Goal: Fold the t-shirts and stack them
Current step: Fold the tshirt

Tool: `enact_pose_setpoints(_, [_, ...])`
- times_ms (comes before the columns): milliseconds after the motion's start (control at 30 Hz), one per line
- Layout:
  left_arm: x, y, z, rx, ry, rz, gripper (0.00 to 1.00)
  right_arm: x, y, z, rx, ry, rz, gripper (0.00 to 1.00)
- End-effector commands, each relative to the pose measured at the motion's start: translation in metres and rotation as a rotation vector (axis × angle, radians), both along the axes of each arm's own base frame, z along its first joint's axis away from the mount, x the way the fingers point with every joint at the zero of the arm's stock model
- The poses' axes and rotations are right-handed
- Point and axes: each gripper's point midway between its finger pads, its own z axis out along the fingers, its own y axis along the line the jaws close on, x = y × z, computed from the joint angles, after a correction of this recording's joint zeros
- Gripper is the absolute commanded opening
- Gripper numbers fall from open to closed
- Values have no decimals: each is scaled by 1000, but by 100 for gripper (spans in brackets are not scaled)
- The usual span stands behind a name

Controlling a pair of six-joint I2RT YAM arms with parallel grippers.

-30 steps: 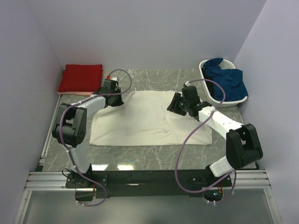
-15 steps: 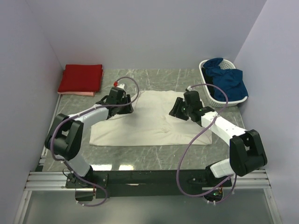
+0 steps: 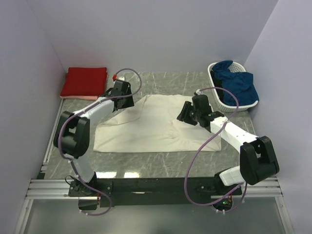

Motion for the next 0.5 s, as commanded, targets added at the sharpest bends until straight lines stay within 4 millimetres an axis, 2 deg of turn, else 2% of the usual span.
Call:
enact_pose_setpoints(0, [10, 13, -8, 70, 56, 20, 58, 6, -5, 14, -13, -62, -7, 52])
enact_pose_setpoints(133, [23, 15, -20, 114, 94, 10, 56, 5, -10, 14, -18, -64, -13, 52])
enact_pose_setpoints(333, [24, 12, -40, 131, 147, -15, 50, 4, -10, 15, -8, -67, -16, 52])
enact_pose_setpoints(467, [23, 12, -45, 129, 161, -20, 49, 3, -11, 16, -11, -68, -15, 52])
